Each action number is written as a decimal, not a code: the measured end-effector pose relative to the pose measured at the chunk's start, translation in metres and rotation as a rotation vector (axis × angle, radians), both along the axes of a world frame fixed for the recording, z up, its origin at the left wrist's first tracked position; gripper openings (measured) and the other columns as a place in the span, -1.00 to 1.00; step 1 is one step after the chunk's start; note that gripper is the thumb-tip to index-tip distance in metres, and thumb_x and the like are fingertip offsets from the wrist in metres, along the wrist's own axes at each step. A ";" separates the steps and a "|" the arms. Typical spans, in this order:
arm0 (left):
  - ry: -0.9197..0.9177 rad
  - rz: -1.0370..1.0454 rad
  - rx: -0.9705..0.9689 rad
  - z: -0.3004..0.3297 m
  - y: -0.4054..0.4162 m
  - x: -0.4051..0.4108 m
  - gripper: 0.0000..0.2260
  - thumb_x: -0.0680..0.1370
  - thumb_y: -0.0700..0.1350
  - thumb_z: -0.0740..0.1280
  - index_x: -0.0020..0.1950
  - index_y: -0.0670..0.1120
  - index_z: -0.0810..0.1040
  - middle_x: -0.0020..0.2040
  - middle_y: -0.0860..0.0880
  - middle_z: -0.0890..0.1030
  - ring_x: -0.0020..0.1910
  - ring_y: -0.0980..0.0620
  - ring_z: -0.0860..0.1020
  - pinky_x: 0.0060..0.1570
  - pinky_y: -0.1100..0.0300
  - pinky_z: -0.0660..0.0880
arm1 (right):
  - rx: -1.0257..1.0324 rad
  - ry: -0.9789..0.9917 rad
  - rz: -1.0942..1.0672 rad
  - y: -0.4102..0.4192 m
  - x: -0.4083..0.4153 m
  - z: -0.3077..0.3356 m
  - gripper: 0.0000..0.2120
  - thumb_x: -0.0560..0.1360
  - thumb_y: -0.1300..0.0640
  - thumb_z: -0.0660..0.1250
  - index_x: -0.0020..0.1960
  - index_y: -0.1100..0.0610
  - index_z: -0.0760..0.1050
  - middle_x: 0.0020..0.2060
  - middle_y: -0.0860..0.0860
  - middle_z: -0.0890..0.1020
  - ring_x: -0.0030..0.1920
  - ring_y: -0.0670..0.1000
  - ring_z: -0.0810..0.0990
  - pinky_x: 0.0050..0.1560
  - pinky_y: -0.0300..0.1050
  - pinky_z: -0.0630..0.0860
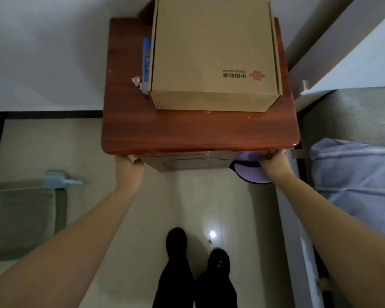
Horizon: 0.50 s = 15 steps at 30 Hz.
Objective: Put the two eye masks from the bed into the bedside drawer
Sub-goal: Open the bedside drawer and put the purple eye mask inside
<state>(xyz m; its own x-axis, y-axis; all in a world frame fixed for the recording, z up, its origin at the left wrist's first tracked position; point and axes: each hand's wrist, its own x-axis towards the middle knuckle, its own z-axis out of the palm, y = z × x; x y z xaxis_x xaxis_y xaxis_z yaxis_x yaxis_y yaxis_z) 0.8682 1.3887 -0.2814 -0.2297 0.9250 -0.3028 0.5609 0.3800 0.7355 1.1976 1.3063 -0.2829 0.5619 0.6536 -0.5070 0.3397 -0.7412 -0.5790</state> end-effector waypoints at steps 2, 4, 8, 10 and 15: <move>0.058 0.007 0.040 -0.004 0.002 -0.001 -0.76 0.41 -0.42 0.20 0.06 -0.25 0.42 -0.03 -0.21 0.50 -0.05 -0.08 0.45 -0.11 0.16 0.33 | -0.024 -0.055 0.077 0.003 0.005 -0.003 -0.72 0.49 0.32 0.23 0.16 0.41 0.35 -0.01 0.33 0.60 0.03 0.31 0.55 -0.08 0.01 0.39; 0.054 -0.001 0.084 -0.009 0.001 -0.003 -0.76 0.40 -0.42 0.19 0.01 -0.19 0.42 -0.10 -0.14 0.46 -0.10 -0.02 0.42 -0.14 0.19 0.30 | -0.020 -0.099 0.156 0.000 0.010 -0.004 -0.77 0.47 0.33 0.25 0.10 0.40 0.39 -0.05 0.34 0.61 -0.02 0.30 0.56 -0.13 -0.05 0.34; -0.002 -0.026 0.088 -0.017 -0.008 -0.014 -0.60 0.40 -0.42 0.16 0.21 -0.17 0.35 0.11 -0.18 0.51 0.10 -0.02 0.49 0.03 0.12 0.40 | 0.001 -0.172 0.370 -0.009 0.023 0.002 -0.76 0.48 0.30 0.27 0.10 0.39 0.36 -0.11 0.34 0.58 -0.12 0.28 0.55 -0.18 -0.05 0.32; -0.002 -0.053 0.090 -0.017 -0.015 -0.019 -0.58 0.41 -0.42 0.15 0.25 -0.18 0.32 0.17 -0.21 0.49 0.17 -0.05 0.49 0.08 0.05 0.42 | 0.024 -0.152 0.412 -0.017 0.023 0.006 -0.67 0.50 0.27 0.26 0.19 0.35 0.27 -0.17 0.30 0.55 -0.18 0.23 0.53 -0.18 -0.01 0.35; 0.006 -0.059 0.021 -0.011 -0.046 -0.031 -0.66 0.43 -0.42 0.15 0.18 -0.21 0.33 0.19 -0.22 0.49 0.25 -0.08 0.45 0.14 -0.07 0.44 | -0.069 -0.089 0.370 -0.055 0.016 0.006 -0.66 0.51 0.17 0.25 0.20 0.22 0.22 -0.31 0.09 0.50 -0.32 0.11 0.48 -0.32 -0.06 0.36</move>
<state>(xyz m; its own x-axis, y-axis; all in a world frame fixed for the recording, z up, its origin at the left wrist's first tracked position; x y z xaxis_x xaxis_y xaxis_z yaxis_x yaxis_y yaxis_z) 0.8371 1.3424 -0.2921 -0.1759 0.9433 -0.2817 0.5861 0.3302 0.7399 1.2139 1.2510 -0.2773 0.3384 0.7864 -0.5168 0.6385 -0.5953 -0.4878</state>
